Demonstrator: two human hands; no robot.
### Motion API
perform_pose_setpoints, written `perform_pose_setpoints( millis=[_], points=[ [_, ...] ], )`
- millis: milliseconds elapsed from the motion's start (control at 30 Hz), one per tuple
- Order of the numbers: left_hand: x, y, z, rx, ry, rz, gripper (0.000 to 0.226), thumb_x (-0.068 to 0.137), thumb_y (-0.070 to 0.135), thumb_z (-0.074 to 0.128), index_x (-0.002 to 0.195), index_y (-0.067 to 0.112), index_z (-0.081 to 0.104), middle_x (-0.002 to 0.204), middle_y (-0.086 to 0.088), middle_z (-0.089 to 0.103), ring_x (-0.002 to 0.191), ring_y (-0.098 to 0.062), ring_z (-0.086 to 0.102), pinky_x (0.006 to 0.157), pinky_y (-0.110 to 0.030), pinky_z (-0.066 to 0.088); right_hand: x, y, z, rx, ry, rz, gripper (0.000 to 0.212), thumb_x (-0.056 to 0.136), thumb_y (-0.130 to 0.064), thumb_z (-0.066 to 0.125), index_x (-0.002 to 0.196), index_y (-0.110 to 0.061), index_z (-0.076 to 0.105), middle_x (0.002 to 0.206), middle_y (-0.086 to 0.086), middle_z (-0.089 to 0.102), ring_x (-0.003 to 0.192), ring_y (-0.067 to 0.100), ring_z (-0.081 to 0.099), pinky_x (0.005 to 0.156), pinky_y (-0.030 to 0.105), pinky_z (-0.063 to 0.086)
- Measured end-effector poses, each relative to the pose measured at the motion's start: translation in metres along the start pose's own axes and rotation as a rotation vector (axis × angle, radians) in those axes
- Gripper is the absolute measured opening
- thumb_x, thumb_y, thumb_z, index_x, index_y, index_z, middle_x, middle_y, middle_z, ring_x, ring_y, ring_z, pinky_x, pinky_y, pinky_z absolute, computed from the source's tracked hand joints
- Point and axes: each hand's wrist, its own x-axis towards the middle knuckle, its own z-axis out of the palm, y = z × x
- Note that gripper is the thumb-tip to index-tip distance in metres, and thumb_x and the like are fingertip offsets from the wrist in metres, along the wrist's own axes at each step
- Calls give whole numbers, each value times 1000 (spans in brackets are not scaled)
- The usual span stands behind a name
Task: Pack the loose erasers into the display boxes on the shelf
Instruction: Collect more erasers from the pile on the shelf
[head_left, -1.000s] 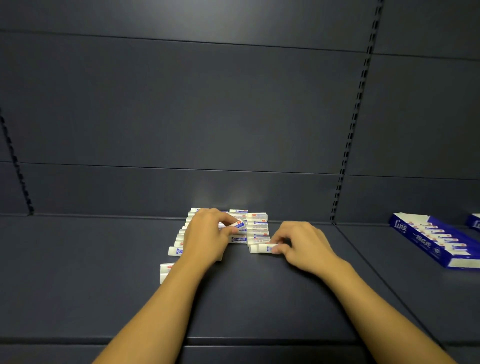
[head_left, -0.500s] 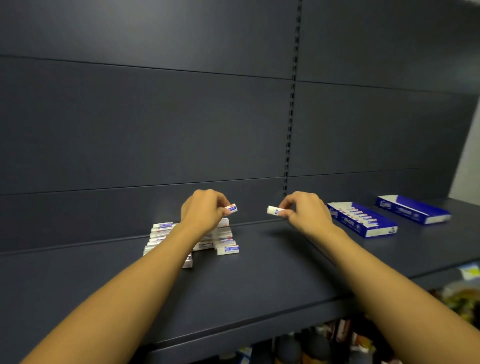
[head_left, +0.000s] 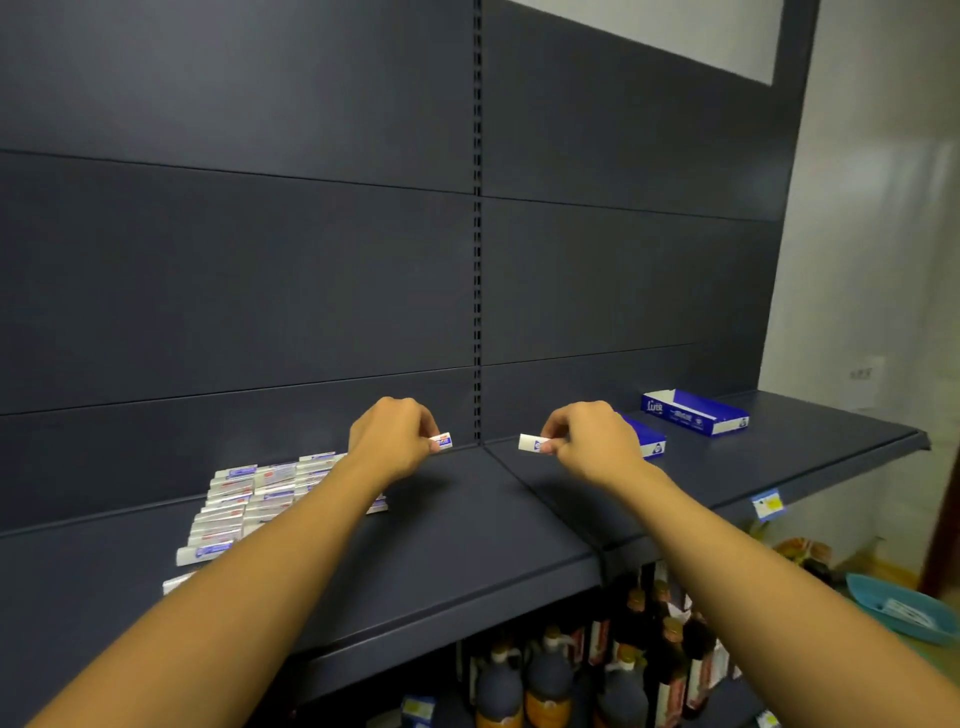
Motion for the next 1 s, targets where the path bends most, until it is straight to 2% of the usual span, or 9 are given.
perform_pose_setpoints(
  millis=[100, 267, 400, 500, 667, 767, 900, 1000],
  points=[
    [-4, 27, 4, 8, -21, 3, 13, 87, 34, 76, 99, 30, 76, 99, 4, 73, 92, -21, 66, 79, -35, 56, -9, 27, -15, -36, -3, 4, 12, 92, -35, 71, 100, -27, 73, 92, -5, 64, 84, 17, 56, 69, 28, 42],
    [-10, 80, 14, 6, -42, 21, 12, 89, 30, 75, 101, 27, 76, 99, 4, 72, 89, -19, 65, 72, -32, 50, -15, 75, -39, -100, -13, -2, 12, 90, -36, 71, 98, -27, 74, 99, 0, 70, 92, 23, 65, 73, 34, 52],
    [-10, 122, 20, 13, -29, 18, 12, 90, 27, 74, 102, 24, 77, 100, 3, 72, 87, -17, 63, 69, -31, 47, -17, 110, -60, -157, -28, -37, 19, 90, -36, 71, 106, -26, 74, 106, 2, 71, 95, 22, 66, 77, 39, 58],
    [-11, 147, 28, 17, -52, 7, 11, 89, 27, 75, 99, 26, 77, 99, 3, 72, 89, -18, 65, 70, -32, 50, -20, 138, -70, -179, -36, -53, 23, 90, -38, 71, 110, -25, 74, 109, 1, 71, 97, 22, 66, 72, 34, 54],
    [-11, 178, 44, 18, -80, 13, 9, 88, 28, 77, 97, 26, 76, 97, 4, 72, 89, -18, 67, 77, -36, 56, -25, 174, -72, -197, -55, -60, 20, 91, -36, 69, 107, -25, 73, 109, 1, 70, 99, 22, 65, 79, 35, 55],
    [-5, 191, 54, 17, -87, 25, 11, 88, 33, 77, 98, 27, 75, 99, 4, 72, 92, -19, 66, 81, -39, 58, -22, 191, -73, -198, -53, -57, 22, 92, -38, 68, 110, -25, 72, 109, 1, 69, 100, 22, 64, 75, 32, 51],
    [12, 204, 67, 16, -90, 16, 11, 88, 33, 77, 98, 27, 75, 99, 5, 72, 92, -17, 66, 80, -39, 57, -10, 207, -76, -159, -38, -45, 20, 93, -35, 68, 110, -26, 71, 108, 0, 69, 100, 20, 63, 71, 30, 46],
    [29, 213, 80, 19, -89, 21, 11, 89, 31, 76, 98, 26, 75, 99, 6, 72, 90, -14, 64, 76, -34, 54, 5, 217, -75, -136, -24, -34, 18, 93, -35, 68, 108, -26, 72, 107, 0, 70, 98, 20, 64, 72, 31, 49]
  ],
)
